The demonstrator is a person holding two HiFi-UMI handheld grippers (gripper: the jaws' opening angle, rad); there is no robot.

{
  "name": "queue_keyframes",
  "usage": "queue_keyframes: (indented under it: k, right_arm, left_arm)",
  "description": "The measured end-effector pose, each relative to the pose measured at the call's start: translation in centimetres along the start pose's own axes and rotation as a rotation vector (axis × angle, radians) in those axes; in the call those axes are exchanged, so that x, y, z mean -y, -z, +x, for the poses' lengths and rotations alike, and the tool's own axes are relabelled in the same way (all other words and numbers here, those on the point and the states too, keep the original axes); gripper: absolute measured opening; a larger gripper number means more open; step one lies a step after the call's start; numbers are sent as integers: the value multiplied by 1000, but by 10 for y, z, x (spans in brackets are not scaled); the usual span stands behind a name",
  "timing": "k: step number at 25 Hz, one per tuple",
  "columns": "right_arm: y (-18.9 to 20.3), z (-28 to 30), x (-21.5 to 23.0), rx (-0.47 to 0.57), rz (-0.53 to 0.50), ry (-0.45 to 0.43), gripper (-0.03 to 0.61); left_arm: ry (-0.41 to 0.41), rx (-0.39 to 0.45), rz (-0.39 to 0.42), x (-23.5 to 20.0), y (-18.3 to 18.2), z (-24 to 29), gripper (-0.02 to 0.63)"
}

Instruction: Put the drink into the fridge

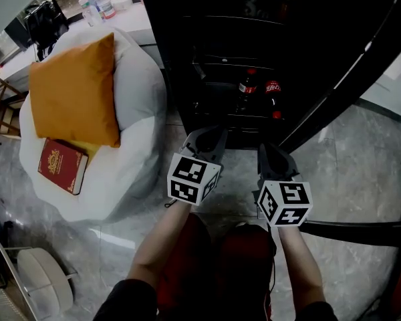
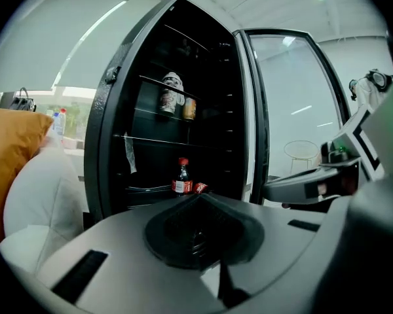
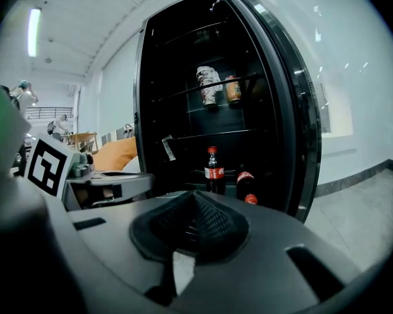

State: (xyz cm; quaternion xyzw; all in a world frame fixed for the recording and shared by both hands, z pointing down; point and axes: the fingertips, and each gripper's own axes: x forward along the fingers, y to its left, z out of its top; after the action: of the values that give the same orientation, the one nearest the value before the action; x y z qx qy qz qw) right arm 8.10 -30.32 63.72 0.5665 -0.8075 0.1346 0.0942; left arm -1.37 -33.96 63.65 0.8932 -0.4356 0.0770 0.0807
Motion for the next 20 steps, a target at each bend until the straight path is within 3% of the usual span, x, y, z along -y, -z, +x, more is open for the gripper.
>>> queue_keyframes:
  k: [12,20]
  right_arm:
    - [-30,-44,-12,102,-31,-23,17]
    - [-53,-79,-30,163,-50,-43,16]
  left_arm:
    - [-7,68,-37,15,-25,-51,9]
    - [-7,119,8,24,-50,-85,9]
